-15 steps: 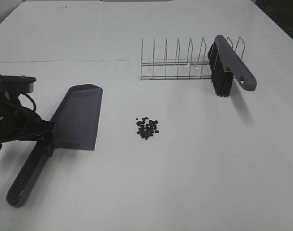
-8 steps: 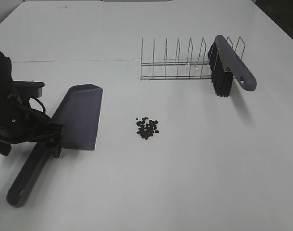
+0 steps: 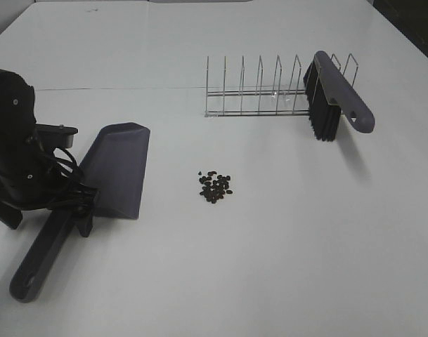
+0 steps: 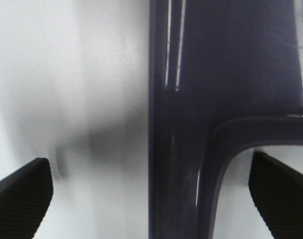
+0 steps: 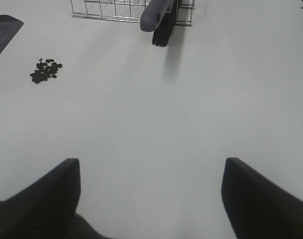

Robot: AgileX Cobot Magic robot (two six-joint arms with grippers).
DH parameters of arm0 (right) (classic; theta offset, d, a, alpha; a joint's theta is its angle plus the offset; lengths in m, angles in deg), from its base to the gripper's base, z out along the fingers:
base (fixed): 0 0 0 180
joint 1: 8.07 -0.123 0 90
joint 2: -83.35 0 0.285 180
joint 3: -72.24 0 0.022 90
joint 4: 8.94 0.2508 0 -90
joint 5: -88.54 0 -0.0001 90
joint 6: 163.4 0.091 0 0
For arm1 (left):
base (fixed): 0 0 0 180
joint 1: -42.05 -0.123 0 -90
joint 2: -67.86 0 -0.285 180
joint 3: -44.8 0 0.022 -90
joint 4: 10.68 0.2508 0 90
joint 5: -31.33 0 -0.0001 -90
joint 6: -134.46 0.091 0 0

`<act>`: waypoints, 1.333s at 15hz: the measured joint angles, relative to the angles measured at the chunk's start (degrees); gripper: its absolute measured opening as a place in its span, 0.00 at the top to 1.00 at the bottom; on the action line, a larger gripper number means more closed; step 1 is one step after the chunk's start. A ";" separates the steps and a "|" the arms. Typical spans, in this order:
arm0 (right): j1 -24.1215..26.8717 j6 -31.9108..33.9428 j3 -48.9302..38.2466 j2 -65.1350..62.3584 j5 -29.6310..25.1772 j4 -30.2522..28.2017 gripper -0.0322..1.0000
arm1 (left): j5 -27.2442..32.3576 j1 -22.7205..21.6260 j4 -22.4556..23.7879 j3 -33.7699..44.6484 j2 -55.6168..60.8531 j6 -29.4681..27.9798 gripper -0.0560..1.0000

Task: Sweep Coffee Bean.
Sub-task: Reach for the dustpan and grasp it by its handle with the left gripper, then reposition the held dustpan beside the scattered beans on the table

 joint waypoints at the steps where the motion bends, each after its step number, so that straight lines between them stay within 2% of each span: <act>1: 0.00 0.00 0.00 0.00 0.00 0.00 0.34 | 0.06 0.00 -0.23 -0.17 -0.23 1.43 0.01; 3: 0.00 0.00 0.00 0.00 0.00 0.00 0.34 | 0.11 0.00 -0.92 -0.57 -0.63 2.23 0.02; 5: 0.00 0.00 0.00 0.00 0.00 0.00 0.34 | 0.11 0.00 -1.49 -0.63 -0.80 1.89 0.13; 6: 0.00 0.00 0.00 0.00 0.00 0.00 0.34 | 0.11 0.11 -2.41 -0.63 -0.97 1.49 0.26; 8: 0.00 0.00 0.00 0.00 0.00 0.00 0.34 | -0.06 0.23 -2.29 -0.63 -1.09 1.49 0.65; 16: 0.00 0.00 0.00 0.00 0.00 0.00 0.34 | -0.97 0.23 -2.06 -0.63 -0.97 1.83 0.65; 20: 0.00 0.00 0.00 0.00 0.00 0.00 0.34 | 4.81 0.23 -0.97 -0.11 2.92 3.21 0.65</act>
